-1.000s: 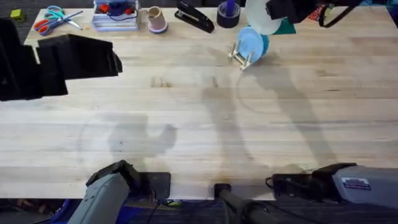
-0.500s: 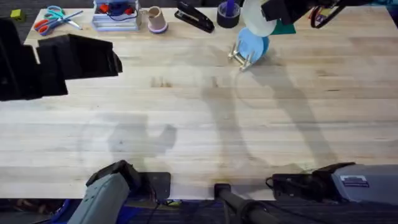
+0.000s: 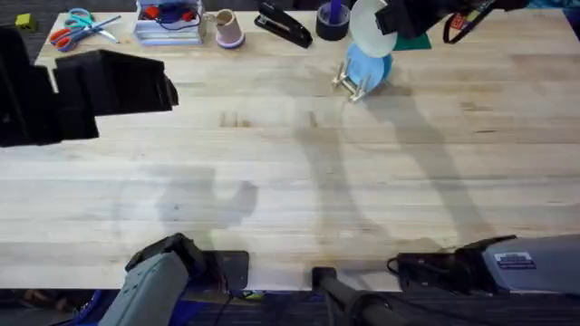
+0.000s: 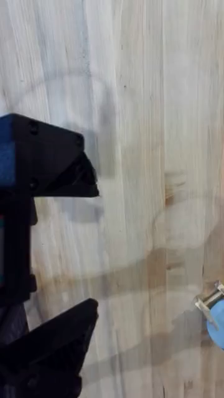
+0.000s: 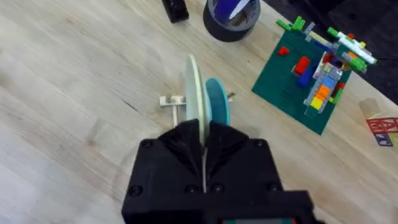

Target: Pick up the plates from the table one by one and place each into a slot on the dish rack.

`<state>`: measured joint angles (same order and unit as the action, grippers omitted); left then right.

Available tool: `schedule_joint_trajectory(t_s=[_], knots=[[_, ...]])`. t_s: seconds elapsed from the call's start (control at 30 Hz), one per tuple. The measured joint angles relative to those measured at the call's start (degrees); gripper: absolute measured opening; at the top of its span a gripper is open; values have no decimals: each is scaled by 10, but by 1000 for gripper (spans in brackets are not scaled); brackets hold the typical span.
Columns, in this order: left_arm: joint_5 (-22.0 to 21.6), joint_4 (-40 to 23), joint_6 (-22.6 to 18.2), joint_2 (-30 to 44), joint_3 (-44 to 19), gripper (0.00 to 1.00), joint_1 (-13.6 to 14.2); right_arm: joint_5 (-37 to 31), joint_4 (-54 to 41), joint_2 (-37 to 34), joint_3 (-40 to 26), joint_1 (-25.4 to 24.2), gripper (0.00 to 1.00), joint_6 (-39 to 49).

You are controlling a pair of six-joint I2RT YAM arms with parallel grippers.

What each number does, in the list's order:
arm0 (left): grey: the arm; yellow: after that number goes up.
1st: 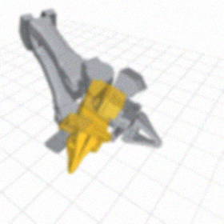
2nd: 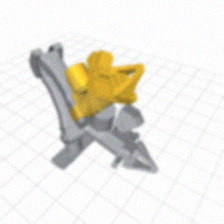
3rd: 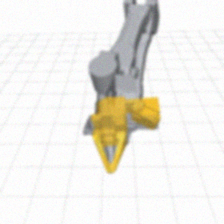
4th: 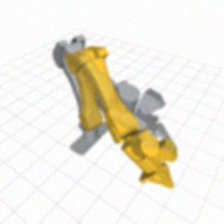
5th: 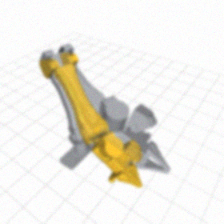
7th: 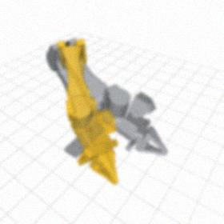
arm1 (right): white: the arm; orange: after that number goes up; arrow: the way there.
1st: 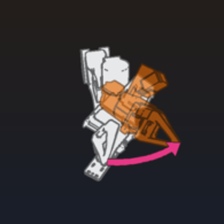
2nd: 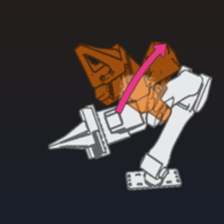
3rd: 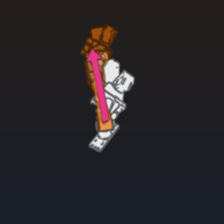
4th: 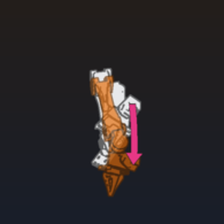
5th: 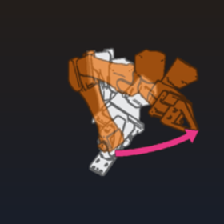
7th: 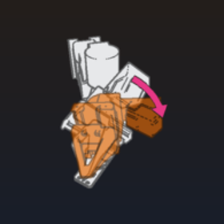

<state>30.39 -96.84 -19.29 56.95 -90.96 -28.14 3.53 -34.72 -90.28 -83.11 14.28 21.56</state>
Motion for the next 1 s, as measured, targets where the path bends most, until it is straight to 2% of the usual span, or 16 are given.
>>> schedule_joint_trajectory(t_s=[1.0], knots=[[0, 0, 0, 0, 0, 995, 0, 4, 1, -9, 14, 2, 27, -1]])
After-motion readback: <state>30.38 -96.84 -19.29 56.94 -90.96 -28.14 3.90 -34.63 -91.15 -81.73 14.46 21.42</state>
